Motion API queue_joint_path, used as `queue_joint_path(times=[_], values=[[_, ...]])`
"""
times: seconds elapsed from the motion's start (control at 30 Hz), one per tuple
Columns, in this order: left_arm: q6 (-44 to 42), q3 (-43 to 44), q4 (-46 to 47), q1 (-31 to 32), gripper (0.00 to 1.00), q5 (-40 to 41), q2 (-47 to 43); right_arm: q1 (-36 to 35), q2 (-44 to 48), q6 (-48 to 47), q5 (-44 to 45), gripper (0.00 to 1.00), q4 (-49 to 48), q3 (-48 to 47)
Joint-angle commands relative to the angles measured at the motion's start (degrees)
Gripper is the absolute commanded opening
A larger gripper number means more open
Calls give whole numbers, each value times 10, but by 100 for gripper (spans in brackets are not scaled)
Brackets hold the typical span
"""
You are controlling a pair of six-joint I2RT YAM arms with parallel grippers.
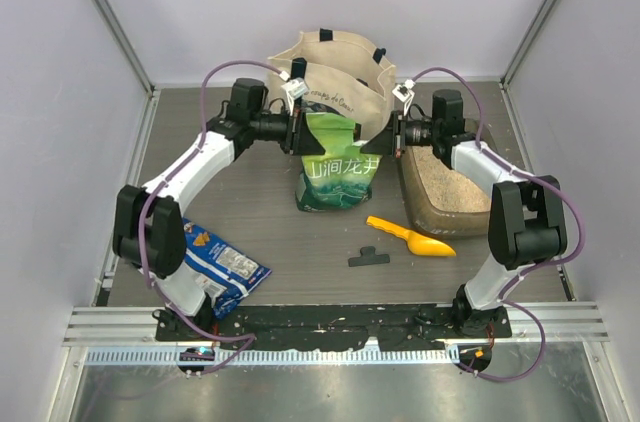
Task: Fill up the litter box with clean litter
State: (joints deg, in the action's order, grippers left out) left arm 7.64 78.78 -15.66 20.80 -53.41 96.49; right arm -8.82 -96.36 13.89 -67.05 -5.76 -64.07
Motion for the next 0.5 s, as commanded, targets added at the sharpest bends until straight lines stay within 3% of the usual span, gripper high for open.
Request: queue_joint_path(times=[0.0,0.27,0.47], values=[[139,-10,74,-23,18,-34,26,6,31,48,-58,1,8,-3],[327,0,135,-59,10,-113,70,17,11,204,-121,2,7,-25],[418,21,130,-68,5,-139,113,21,0,224,-165,1,49,-32]])
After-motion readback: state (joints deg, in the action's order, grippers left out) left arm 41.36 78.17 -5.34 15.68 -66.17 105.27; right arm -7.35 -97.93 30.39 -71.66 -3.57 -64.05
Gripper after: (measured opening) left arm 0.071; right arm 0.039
